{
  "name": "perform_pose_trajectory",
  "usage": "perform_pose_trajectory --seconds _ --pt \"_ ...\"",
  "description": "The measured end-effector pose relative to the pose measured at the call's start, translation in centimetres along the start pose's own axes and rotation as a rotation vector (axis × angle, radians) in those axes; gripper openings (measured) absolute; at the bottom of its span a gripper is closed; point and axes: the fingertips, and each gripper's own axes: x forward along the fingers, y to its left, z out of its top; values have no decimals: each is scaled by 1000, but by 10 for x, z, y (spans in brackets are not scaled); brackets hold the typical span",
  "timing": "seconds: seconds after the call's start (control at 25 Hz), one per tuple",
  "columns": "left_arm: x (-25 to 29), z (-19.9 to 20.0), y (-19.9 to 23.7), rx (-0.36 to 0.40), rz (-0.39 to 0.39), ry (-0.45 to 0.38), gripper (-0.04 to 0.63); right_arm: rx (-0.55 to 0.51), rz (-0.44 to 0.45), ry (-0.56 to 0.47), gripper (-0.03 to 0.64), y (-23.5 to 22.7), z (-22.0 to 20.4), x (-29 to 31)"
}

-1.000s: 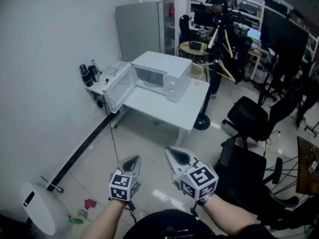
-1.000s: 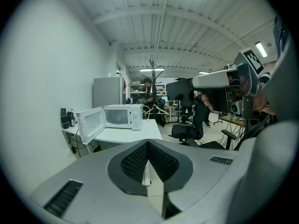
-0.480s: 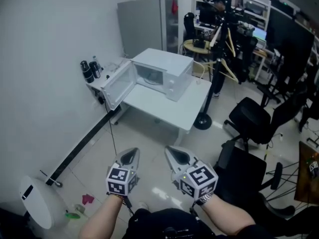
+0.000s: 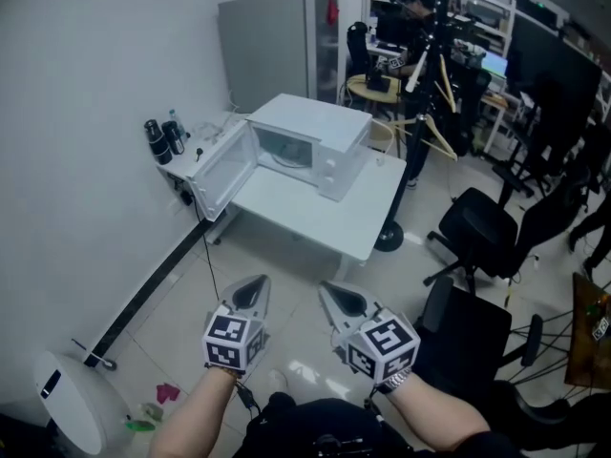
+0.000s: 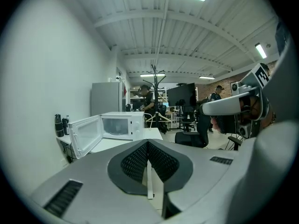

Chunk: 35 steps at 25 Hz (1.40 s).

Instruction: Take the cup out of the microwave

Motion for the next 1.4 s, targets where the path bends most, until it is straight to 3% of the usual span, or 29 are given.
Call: perform_pose_trajectory --seconds 0.72,1.12,1.4 --pt "83 41 128 10 -155 -35 0 0 -130 24 18 -19 22 156" --pt "114 58 163 13 -177 -58 0 -9 -146 49 18 -31 29 200" --pt "148 60 174 5 -169 -44 0 4 -138 52 18 -62 24 223"
